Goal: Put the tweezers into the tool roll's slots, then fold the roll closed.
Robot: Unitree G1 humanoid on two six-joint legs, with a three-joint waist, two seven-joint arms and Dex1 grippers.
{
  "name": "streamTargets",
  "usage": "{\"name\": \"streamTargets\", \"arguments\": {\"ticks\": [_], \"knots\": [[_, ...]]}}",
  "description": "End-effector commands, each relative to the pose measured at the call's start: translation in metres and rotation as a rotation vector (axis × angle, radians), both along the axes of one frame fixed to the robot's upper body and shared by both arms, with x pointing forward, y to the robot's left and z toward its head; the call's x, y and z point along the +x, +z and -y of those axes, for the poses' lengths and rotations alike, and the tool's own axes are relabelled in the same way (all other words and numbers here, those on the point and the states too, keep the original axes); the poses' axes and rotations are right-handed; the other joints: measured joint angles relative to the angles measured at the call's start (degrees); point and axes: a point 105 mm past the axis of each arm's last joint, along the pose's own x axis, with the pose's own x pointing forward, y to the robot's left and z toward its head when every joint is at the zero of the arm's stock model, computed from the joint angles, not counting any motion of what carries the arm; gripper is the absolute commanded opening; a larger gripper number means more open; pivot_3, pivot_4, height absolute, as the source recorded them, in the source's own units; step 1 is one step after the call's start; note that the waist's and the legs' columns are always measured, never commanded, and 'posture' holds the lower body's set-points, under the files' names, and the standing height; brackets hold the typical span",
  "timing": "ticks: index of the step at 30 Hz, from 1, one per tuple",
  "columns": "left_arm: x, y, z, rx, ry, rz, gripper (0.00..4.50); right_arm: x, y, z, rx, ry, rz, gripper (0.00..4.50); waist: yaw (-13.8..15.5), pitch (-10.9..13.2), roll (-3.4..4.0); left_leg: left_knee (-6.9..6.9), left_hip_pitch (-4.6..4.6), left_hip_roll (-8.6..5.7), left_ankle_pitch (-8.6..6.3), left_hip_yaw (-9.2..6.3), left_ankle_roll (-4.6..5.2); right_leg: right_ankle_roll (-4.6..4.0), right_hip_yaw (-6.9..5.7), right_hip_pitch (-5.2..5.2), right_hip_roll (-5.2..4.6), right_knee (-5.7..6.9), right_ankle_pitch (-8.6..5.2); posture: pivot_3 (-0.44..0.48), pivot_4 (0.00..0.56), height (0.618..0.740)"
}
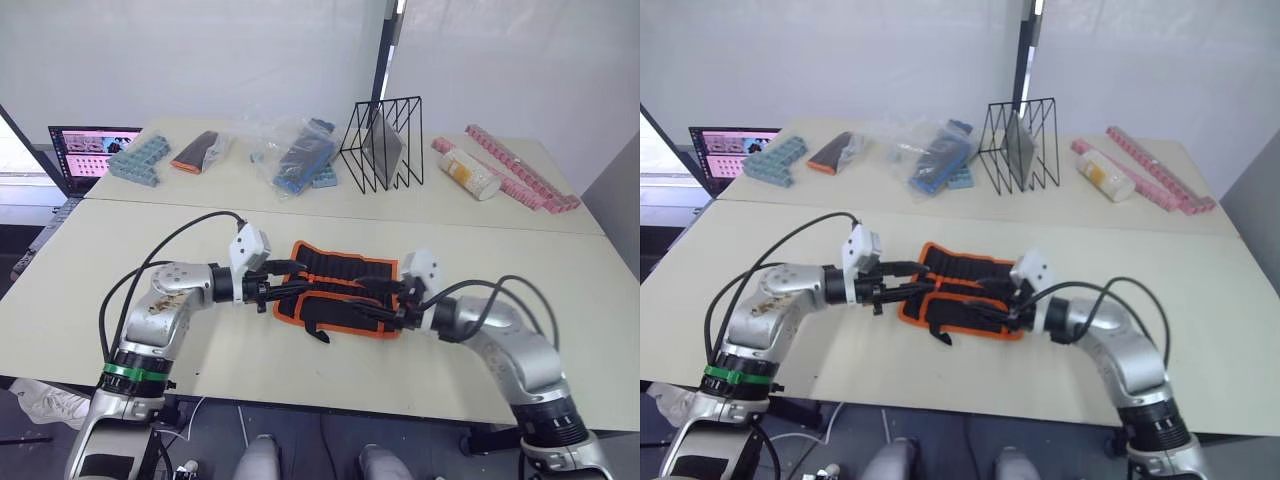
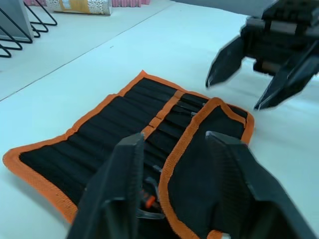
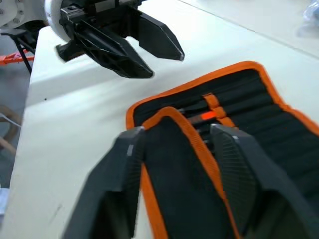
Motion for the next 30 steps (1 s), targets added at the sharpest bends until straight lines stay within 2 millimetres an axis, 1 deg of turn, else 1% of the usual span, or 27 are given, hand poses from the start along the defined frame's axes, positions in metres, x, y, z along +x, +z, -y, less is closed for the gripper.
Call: {"name": "streamTargets", "arguments": {"ticks": [1, 3, 4, 6, 8, 12, 14, 16, 21, 23, 26, 30], "knots": [[-0.001, -0.009, 0.014, 0.025, 0.026, 0.040, 0.73, 0.003, -0.005, -0.005, -0.040, -0.058, 0.053, 0.96, 0.01, 0.00, 0.00, 0.00, 0.00, 0.00, 0.00, 0.00, 0.00, 0.00, 0.00, 0.00, 0.00, -0.02, 0.00, 0.000, 0.150, 0.735], [0.000, -0.021, 0.020, 0.048, 0.040, 0.041, 0.04, 0.004, -0.014, -0.011, -0.049, -0.079, 0.053, 0.24, -0.06, 0.00, 0.00, 0.00, 0.00, 0.01, 0.00, 0.00, 0.00, 0.00, 0.00, -0.02, 0.02, -0.01, 0.00, 0.000, 0.150, 0.735], [0.000, -0.025, 0.025, 0.040, 0.048, 0.034, 0.00, 0.006, -0.017, -0.013, -0.042, -0.099, 0.051, 0.04, -0.06, 0.00, 0.00, -0.02, 0.02, 0.01, 0.00, 0.00, 0.00, 0.00, 0.00, -0.03, 0.02, -0.01, 0.00, 0.000, 0.150, 0.735], [0.001, -0.029, 0.031, 0.030, 0.054, 0.029, 0.00, 0.008, -0.021, -0.016, -0.046, -0.123, 0.055, 0.04, -0.15, 0.00, 0.00, -0.03, 0.02, 0.01, 0.00, 0.00, 0.00, 0.00, 0.00, -0.04, 0.02, 0.01, 0.00, 0.000, 0.150, 0.735], [0.005, -0.036, 0.034, 0.041, 0.081, 0.019, 0.00, 0.012, -0.028, -0.016, -0.073, -0.157, 0.070, 0.04, -0.16, 0.00, 0.00, -0.04, 0.02, 0.01, 0.00, 0.00, 0.00, 0.00, 0.00, -0.04, 0.02, 0.01, 0.00, 0.000, 0.150, 0.735], [0.009, -0.065, 0.032, 0.117, 0.128, -0.031, 0.00, 0.019, -0.040, -0.017, -0.105, -0.216, 0.087, 0.04, -0.17, -0.01, 0.01, -0.06, 0.05, 0.00, 0.00, 0.00, 0.00, 0.00, 0.01, -0.04, 0.02, 0.02, 0.00, 0.000, 0.150, 0.735], [0.012, -0.076, 0.029, 0.135, 0.170, -0.052, 0.00, 0.022, -0.047, -0.014, -0.120, -0.250, 0.088, 0.04, -0.12, -0.02, 0.01, -0.07, 0.05, 0.00, 0.00, 0.00, 0.00, 0.00, 0.00, -0.03, 0.02, 0.01, 0.00, 0.000, 0.150, 0.735], [0.014, -0.082, 0.025, 0.135, 0.203, -0.067, 0.00, 0.024, -0.054, -0.005, -0.146, -0.285, 0.092, 0.04, 0.01, -0.04, 0.01, -0.07, 0.17, 0.00, 0.00, 0.01, 0.00, 0.00, 0.00, 0.10, 0.01, -0.01, 0.00, 0.000, 0.150, 0.735], [0.015, -0.088, 0.019, 0.118, 0.243, -0.074, 0.00, 0.029, -0.059, 0.025, -0.194, -0.364, 0.117, 0.04, -0.02, -0.15, 0.05, -0.06, 0.38, -0.01, 0.02, 0.04, -0.03, 0.01, 0.02, 0.28, 0.00, -0.03, -0.01, 0.000, 0.150, 0.735], [0.016, -0.089, 0.018, 0.108, 0.256, -0.074, 0.00, 0.030, -0.060, 0.035, -0.207, -0.377, 0.125, 0.04, -0.02, -0.24, 0.04, -0.04, 0.40, -0.01, 0.02, 0.04, -0.04, 0.01, 0.03, 0.31, 0.00, -0.04, -0.01, 0.000, 0.150, 0.735], [0.015, -0.087, 0.013, 0.093, 0.268, -0.063, 0.00, 0.028, -0.063, 0.043, -0.220, -0.377, 0.125, 0.04, -0.12, -0.31, 0.06, -0.07, 0.44, 0.00, 0.02, 0.04, -0.04, 0.01, 0.03, 0.32, 0.00, -0.04, -0.01, 0.000, 0.150, 0.735], [0.014, -0.079, 0.010, 0.048, 0.282, -0.046, 0.00, 0.024, -0.066, 0.043, -0.231, -0.356, 0.127, 0.04, -0.17, -0.33, 0.07, -0.08, 0.44, 0.00, 0.02, 0.05, -0.04, 0.01, 0.04, 0.33, 0.01, -0.04, -0.01, 0.000, 0.150, 0.735]]}}
